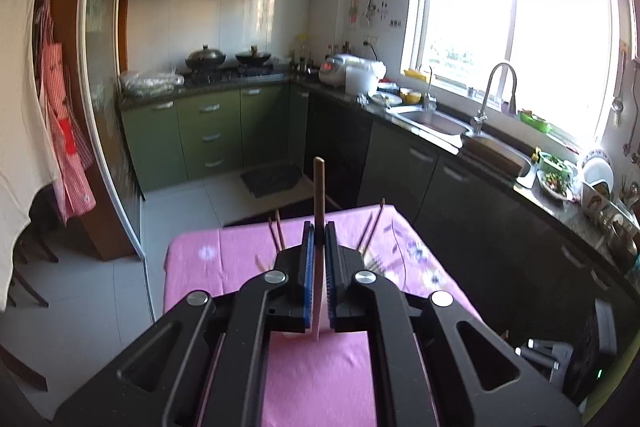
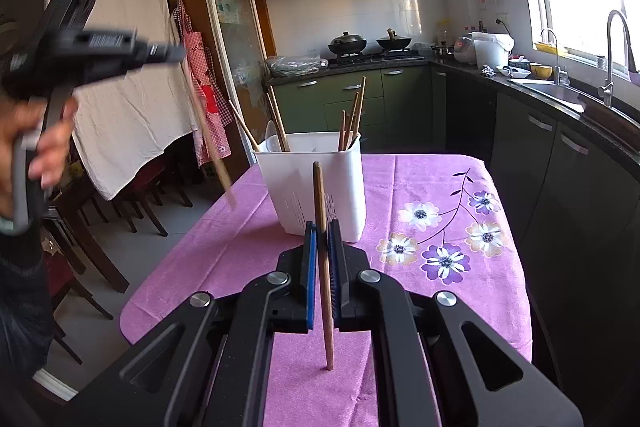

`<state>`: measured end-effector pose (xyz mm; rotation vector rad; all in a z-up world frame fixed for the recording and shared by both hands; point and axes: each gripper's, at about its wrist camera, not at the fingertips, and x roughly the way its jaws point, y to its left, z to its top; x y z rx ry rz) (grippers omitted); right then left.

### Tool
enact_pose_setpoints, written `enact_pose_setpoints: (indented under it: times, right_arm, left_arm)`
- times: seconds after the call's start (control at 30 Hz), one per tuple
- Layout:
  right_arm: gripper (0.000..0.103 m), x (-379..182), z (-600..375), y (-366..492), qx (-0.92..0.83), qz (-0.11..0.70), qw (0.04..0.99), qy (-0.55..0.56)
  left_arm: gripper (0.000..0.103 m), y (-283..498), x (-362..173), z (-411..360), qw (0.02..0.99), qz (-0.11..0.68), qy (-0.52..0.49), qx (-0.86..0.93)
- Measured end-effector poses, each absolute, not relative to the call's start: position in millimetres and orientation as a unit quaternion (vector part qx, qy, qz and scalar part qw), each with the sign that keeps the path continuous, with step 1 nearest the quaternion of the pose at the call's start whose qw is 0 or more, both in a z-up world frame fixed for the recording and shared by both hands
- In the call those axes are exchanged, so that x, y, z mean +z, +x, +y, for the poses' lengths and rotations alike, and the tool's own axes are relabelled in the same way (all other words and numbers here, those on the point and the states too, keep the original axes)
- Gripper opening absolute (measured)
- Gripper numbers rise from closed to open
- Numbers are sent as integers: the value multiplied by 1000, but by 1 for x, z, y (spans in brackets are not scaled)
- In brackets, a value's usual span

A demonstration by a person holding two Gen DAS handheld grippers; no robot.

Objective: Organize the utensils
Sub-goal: 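Carry the left tool's chopstick over the white holder and release it inside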

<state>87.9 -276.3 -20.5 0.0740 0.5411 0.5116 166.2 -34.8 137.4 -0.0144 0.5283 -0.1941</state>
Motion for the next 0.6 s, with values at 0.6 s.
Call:
enact_pose_setpoints:
  times: [0.6]
  right_arm:
    - [6, -27, -285, 97, 254, 276, 925, 54]
  left_arm:
    - [5, 262, 94, -42, 954, 294, 6, -64]
